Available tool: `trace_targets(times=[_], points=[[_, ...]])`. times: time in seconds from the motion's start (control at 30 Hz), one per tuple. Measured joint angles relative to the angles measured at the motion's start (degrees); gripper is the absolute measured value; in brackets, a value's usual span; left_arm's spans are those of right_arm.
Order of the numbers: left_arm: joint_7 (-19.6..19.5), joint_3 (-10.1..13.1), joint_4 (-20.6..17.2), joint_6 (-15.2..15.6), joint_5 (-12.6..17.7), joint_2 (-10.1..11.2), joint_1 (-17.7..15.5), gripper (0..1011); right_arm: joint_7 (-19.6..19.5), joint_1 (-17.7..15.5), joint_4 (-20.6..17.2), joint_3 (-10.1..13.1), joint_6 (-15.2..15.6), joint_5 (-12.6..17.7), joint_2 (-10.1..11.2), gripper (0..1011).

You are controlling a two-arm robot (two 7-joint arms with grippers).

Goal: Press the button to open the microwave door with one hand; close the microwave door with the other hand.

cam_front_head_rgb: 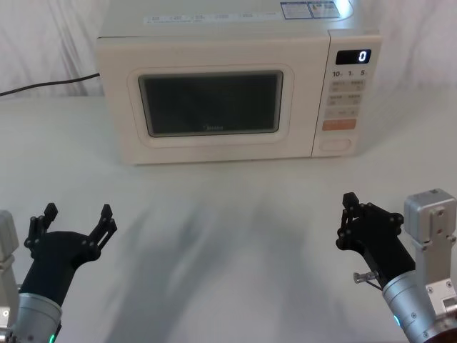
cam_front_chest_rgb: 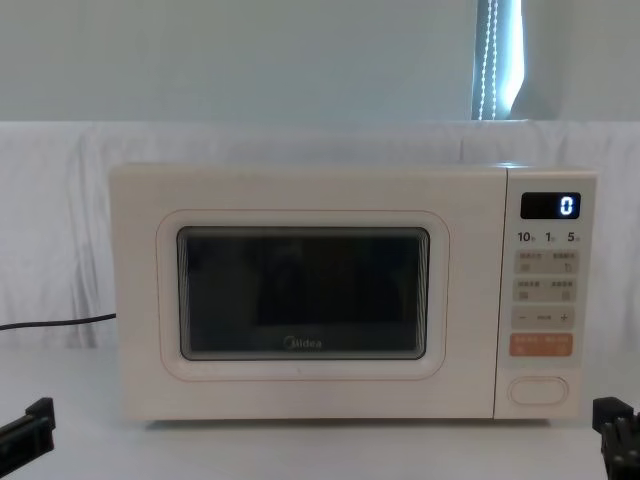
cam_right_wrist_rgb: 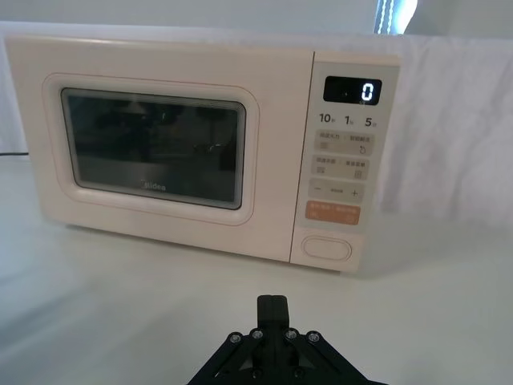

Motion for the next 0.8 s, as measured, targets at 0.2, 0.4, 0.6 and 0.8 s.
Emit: trace_targets(times=[0.2, 0.4, 0.6, 0.8], points=[[0.0, 0.0, 0.0, 0.0, 0.0, 0.0, 0.0, 1001, 1.8, 2.0, 2.3, 1.1, 0.9, 1.1, -2.0, 0], [0.0, 0.0, 0.0, 0.0, 0.0, 0.0, 0.0, 1001, 4.4, 5.8, 6.1, 2.4, 3.1, 2.6, -3.6, 0], [0.0, 0.0, 0.0, 0.0, 0.0, 0.0, 0.0, 1001, 5.9, 10.4, 10.5, 3.7, 5.7, 3.7, -5.3, 0], [0.0, 0.0, 0.0, 0.0, 0.0, 0.0, 0.0, 1001, 6.6, 14.4, 15.3, 4.5, 7.0, 3.7, -5.9, 0]])
